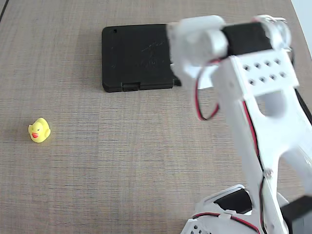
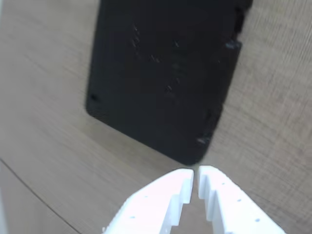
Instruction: Grasp a duck and put it on the black surface.
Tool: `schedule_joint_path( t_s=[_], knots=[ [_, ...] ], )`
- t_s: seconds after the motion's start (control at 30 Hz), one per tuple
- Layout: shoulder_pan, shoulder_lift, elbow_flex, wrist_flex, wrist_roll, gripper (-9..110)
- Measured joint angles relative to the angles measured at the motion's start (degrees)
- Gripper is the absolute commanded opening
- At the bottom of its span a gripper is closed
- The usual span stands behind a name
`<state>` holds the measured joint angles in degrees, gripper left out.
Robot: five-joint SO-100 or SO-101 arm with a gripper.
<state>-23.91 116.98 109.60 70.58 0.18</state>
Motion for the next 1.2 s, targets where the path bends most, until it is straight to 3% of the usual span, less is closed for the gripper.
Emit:
schedule_joint_path(
  t_s=[0.2,0.43,0.63,1.2],
  knots=[
    [-16.3,-26.9,-12.8,-0.1,0.0,3],
    [-25.5,-44.7,-28.0,-0.1,0.0,21],
    [-30.1,-51.1,-34.1,-0.1,0.0,30],
    [-36.4,-55.6,-34.6,-0.1,0.0,30]
  ],
)
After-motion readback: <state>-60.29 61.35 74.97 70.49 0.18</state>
